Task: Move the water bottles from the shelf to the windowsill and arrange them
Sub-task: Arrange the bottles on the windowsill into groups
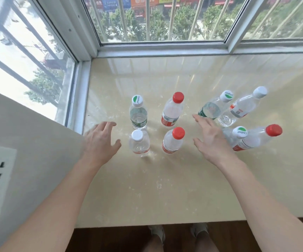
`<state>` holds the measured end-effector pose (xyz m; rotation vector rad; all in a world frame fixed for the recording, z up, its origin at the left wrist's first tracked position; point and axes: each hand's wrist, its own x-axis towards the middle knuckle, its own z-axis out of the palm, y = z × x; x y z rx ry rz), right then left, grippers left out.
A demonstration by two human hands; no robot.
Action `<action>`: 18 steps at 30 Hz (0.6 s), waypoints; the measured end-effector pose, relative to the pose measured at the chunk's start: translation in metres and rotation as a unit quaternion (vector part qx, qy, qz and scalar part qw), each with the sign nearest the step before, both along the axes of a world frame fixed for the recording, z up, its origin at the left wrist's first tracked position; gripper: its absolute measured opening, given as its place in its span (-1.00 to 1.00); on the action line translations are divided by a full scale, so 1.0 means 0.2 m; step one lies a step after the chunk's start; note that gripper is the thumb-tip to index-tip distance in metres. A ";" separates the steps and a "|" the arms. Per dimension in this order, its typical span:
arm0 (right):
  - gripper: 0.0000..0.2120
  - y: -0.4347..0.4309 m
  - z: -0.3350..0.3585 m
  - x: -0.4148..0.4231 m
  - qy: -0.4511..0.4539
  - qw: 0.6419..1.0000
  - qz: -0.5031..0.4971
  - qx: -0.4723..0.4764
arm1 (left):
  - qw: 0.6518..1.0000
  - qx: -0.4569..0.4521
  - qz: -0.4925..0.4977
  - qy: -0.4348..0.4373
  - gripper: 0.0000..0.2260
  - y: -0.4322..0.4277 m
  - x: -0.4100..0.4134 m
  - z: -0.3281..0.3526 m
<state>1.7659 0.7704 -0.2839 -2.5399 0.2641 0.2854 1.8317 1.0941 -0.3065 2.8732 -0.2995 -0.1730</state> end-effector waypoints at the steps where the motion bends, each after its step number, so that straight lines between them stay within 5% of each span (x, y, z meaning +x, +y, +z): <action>1: -0.31 -0.01 0.04 0.03 -0.015 1.000 -0.001 -0.008 | 1.000 -0.001 -0.004 -0.015 -0.55 -0.01 0.04 0.03; 12: -0.17 0.00 -0.01 0.40 0.026 0.998 0.043 -0.034 | 0.994 0.041 -0.101 0.011 -0.38 -0.13 0.34 0.06; 18: -0.23 0.05 -0.03 0.48 0.026 0.998 0.015 0.052 | 0.994 0.030 -0.100 0.016 -0.30 -0.16 0.40 0.02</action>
